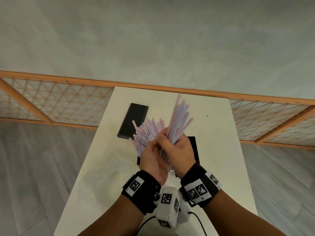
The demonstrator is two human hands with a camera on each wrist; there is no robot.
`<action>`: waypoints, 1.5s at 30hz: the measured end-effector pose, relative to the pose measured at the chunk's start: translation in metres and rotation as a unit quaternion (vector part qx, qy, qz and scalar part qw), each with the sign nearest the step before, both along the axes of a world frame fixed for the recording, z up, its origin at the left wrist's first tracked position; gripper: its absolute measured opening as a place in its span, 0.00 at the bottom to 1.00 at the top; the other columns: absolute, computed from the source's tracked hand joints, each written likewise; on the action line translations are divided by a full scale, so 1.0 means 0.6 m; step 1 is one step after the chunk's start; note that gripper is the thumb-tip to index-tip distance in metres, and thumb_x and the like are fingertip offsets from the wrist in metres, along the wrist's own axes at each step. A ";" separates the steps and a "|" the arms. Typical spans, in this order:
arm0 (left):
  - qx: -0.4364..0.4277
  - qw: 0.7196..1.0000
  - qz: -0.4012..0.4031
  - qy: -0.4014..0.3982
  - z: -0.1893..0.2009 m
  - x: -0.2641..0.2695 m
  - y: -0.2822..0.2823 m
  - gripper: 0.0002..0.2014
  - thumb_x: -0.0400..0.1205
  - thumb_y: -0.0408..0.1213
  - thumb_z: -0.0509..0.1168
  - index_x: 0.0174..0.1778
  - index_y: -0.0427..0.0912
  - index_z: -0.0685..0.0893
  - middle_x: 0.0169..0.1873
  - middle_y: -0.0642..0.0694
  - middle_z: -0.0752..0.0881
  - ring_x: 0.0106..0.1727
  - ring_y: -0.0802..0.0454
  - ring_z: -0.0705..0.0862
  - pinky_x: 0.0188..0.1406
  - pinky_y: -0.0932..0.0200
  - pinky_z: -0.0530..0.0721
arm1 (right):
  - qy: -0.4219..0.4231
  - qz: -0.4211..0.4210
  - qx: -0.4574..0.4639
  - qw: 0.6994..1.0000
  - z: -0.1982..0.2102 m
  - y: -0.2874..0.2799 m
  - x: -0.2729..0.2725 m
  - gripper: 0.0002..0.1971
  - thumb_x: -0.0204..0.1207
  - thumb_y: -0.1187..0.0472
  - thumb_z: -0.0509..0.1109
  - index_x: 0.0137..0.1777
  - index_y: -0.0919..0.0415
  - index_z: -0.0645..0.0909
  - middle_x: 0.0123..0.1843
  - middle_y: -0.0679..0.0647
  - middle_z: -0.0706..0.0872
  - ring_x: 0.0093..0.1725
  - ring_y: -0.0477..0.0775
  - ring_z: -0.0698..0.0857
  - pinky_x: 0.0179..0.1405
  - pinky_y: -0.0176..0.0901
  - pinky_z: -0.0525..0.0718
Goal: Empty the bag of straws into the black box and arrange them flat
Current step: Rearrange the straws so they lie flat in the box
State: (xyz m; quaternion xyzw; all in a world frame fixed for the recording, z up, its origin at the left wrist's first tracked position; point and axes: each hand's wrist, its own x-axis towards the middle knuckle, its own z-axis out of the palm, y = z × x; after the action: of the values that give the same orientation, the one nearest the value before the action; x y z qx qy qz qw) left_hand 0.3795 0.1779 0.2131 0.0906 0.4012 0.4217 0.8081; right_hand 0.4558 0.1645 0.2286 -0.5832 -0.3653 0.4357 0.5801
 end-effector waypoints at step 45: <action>0.510 0.379 -0.341 0.693 -0.147 -0.103 0.009 0.25 0.87 0.57 0.49 0.48 0.52 0.91 0.48 0.56 0.91 0.48 0.50 0.85 0.52 0.50 0.82 | -0.505 0.190 -0.212 0.815 -0.131 0.052 0.135 0.15 0.78 0.42 0.74 0.47 0.54 0.78 0.44 0.49 0.85 0.44 0.54 0.83 0.44 0.48 0.84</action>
State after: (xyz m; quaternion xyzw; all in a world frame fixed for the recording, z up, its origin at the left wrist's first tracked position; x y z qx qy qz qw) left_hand 0.3177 0.1834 0.1251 0.8755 0.4658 0.0256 0.1259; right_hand 0.5367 0.1957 0.1501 -0.7487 -0.6093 0.2483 0.0815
